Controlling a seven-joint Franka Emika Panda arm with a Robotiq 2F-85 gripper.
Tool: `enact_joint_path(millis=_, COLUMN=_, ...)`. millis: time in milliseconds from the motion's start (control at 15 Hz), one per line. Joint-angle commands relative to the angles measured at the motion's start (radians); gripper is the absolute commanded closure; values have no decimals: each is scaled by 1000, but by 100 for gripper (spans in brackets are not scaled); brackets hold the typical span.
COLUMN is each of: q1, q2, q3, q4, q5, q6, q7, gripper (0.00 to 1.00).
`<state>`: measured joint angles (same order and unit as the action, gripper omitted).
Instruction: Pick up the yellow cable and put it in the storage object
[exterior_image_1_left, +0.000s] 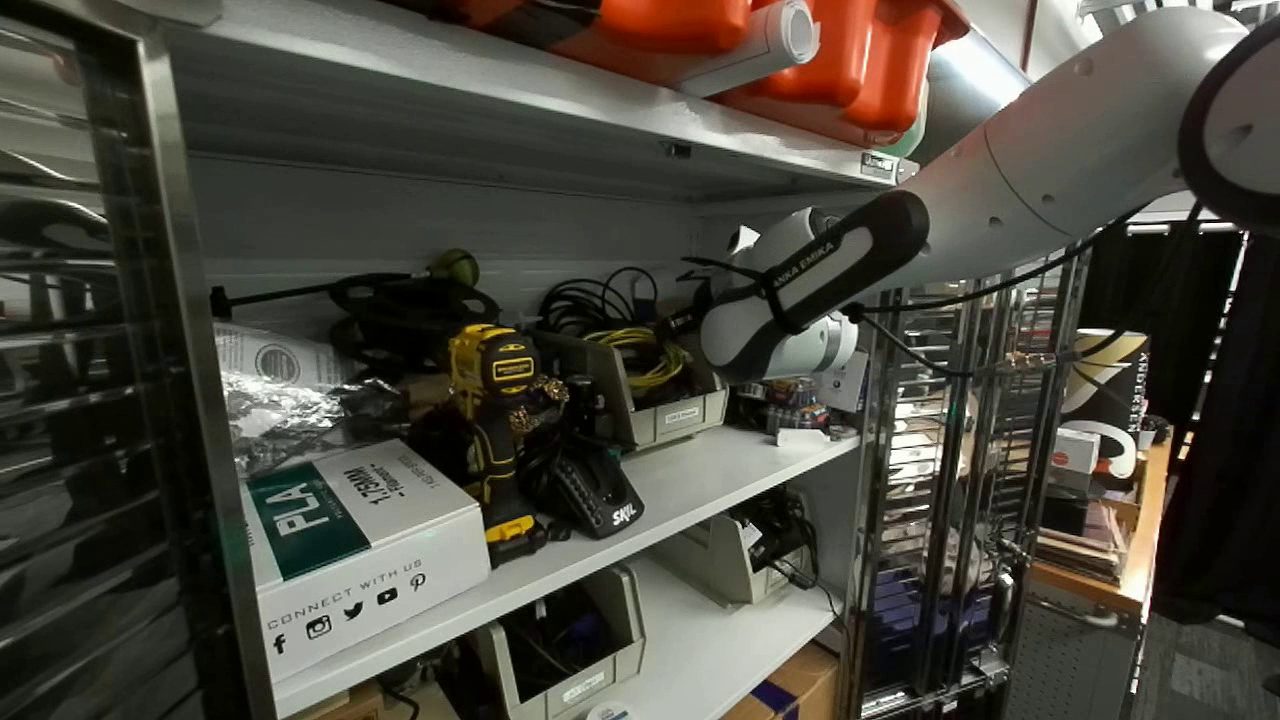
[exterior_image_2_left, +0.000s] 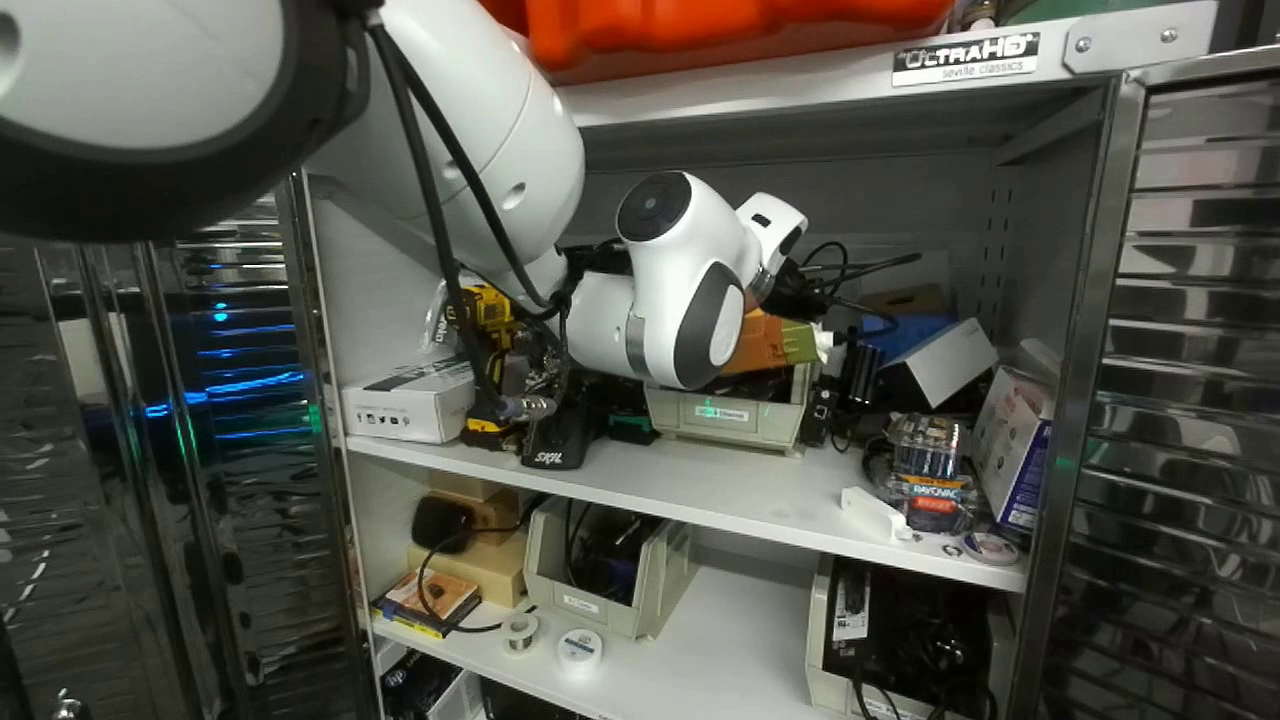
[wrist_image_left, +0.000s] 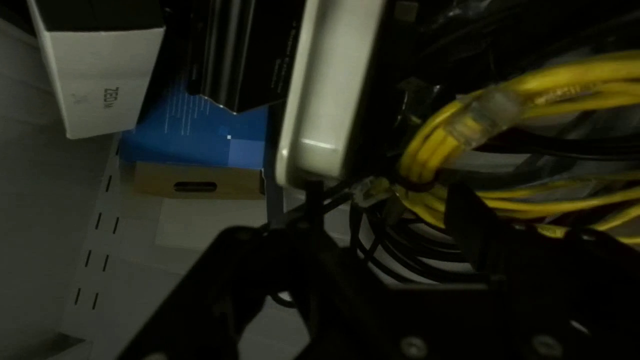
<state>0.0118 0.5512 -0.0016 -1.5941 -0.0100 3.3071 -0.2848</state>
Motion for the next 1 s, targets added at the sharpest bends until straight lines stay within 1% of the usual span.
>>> enact_joint_path(millis=0, q1=-14, q2=-4, q3=27, q4=19, q5=-14, q6=-6, q7=17, gripper=3)
enact_joint_path(millis=67, q1=-30, q2=-13, q3=54, q4=8, q5=-21, q6=-9, q7=18, gripper=0)
enact_joint_path(millis=333, q1=-111, q2=-66, q3=182, q4=-50, q5=-25, q6=-55, q7=9, gripper=0)
enact_joint_path(millis=600, q1=-235, q2=-130, q3=336, q4=-139, q5=-11, q6=-111, q7=-6, gripper=0)
enact_joint_path(millis=667, q1=-272, q2=-151, q3=375, q4=-170, q5=-5, q6=-132, q7=-9, gripper=0)
enact_joint_path(millis=933, q1=-394, q2=-247, q3=473, q4=-274, q5=34, q6=-272, q7=-15, gripper=0)
